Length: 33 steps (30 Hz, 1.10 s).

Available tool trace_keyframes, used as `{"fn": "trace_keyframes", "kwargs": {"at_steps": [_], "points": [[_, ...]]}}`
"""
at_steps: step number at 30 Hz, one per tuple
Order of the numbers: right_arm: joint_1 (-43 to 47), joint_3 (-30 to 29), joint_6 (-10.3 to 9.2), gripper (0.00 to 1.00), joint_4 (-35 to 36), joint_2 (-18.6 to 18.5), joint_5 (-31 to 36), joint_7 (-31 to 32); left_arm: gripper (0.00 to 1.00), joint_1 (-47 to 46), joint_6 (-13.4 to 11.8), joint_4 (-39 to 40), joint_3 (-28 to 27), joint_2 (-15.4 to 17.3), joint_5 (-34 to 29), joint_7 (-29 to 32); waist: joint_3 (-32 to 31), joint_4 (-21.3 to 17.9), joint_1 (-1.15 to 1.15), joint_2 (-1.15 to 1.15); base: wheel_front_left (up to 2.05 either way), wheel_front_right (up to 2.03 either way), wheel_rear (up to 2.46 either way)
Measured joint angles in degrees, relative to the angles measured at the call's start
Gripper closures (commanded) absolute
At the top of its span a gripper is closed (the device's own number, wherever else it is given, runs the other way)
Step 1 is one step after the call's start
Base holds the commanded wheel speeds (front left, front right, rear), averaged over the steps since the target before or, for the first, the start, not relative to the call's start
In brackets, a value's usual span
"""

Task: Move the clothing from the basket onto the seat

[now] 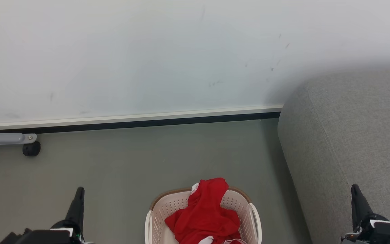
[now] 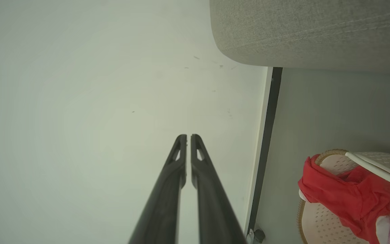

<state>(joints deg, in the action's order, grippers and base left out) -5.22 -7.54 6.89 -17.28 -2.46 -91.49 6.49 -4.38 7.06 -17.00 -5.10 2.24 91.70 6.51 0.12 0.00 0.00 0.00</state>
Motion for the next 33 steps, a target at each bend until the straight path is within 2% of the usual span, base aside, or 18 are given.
{"fn": "trace_keyframes", "kwargs": {"at_steps": [1,2,3,13,22,33], "points": [[0.26,0.05,-0.07,0.0,-0.51,0.14,0.0,0.0,0.0,0.31,-0.01,-0.6,0.05,-0.11,0.0,0.01,0.0,0.0,0.0,0.0,0.0,0.0,0.0],[0.7,0.13,-0.09,1.0,-1.16,0.33,0.0,0.0,1.0,0.77,-0.02,-1.21,0.12,-0.3,0.0,0.0,0.0,0.0,0.0,0.0,0.0,0.0,0.0],[1.28,0.2,-0.1,0.0,-1.78,0.52,0.0,0.0,0.0,1.37,-0.02,-1.72,0.2,-0.49,0.0,0.0,0.0,0.0,0.0,0.0,0.0,0.0,0.0],[2.54,1.91,-0.33,0.0,-2.49,0.99,0.36,-1.62,0.0,2.68,-0.09,-2.16,2.04,-0.67,-0.74,-1.66,-0.09,-0.03,0.0,0.0,0.0,0.0,0.0],[2.55,2.53,-1.15,0.0,-1.47,0.97,3.09,-3.19,0.0,2.65,-1.54,-0.68,2.71,-0.63,-4.66,-3.18,-0.19,-0.09,0.0,0.0,0.0,0.0,0.0],[2.55,4.68,-3.46,0.0,0.54,0.88,13.08,-5.59,0.0,2.47,-3.13,1.27,5.33,0.05,-14.84,-5.68,-0.28,-0.19,0.0,0.0,0.0,0.0,0.0]]}}
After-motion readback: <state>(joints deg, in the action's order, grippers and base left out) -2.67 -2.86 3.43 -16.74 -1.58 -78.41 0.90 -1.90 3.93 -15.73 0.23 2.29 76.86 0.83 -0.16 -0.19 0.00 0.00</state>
